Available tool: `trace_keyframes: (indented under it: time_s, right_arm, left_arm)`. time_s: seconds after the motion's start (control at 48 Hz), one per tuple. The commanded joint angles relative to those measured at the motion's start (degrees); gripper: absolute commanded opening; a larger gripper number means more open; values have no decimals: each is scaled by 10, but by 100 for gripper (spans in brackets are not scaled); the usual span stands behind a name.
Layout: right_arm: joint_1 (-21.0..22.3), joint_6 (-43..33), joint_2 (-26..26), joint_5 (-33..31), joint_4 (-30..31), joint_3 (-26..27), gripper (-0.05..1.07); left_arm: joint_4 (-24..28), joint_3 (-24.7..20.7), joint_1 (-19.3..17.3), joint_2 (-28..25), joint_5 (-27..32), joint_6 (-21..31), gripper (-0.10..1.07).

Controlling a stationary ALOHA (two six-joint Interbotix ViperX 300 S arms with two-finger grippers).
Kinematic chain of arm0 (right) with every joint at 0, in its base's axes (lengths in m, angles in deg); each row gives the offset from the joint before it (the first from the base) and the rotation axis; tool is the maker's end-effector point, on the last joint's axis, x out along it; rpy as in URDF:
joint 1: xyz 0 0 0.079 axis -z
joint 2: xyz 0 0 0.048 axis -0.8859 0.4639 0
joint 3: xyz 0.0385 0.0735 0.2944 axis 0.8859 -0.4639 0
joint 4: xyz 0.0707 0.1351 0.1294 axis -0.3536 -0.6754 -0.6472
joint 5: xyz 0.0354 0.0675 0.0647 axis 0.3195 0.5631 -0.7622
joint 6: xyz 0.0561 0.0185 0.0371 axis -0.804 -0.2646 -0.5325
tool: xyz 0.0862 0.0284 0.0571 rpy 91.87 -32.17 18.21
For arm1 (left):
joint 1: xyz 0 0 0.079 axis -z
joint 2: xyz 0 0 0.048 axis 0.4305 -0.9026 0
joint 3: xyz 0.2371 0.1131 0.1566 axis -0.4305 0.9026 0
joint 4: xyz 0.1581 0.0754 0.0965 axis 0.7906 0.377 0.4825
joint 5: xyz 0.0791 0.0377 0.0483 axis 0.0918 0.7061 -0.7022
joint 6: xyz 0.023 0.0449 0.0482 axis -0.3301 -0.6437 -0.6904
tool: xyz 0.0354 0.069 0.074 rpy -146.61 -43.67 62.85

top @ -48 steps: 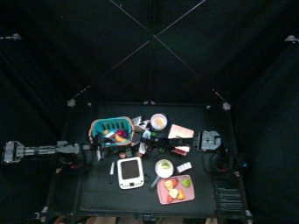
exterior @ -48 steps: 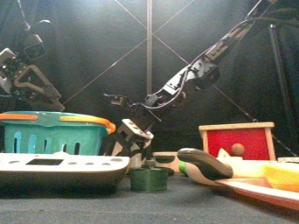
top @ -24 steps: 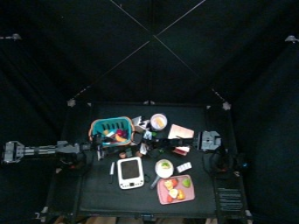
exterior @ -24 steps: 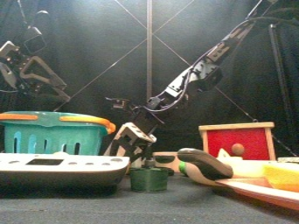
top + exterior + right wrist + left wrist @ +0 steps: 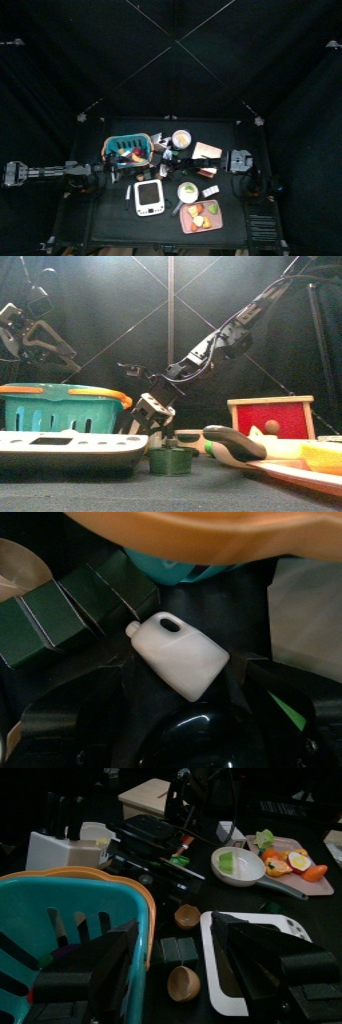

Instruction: Grab detergent

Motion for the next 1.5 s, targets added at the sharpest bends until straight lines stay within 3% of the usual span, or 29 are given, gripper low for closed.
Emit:
trace_keyframes:
  time_s: [0.0, 0.5, 1.021, 1.479]
  right_arm:
    - [2, 0, -11, 2, 0, 13, 104]
    - [-18, 0, -51, -5, -23, -32, 104]
    - [-12, 1, -35, -24, 36, 10, 104]
    - [-6, 0, -8, 5, 36, 25, 104]
  left_arm:
    - [1, -8, -1, -2, -5, 0, 94]
    - [-1, -4, -4, -1, -4, 1, 94]
    - [-1, -3, -4, -1, -3, 1, 94]
    - [-1, -3, -4, -1, -3, 1, 94]
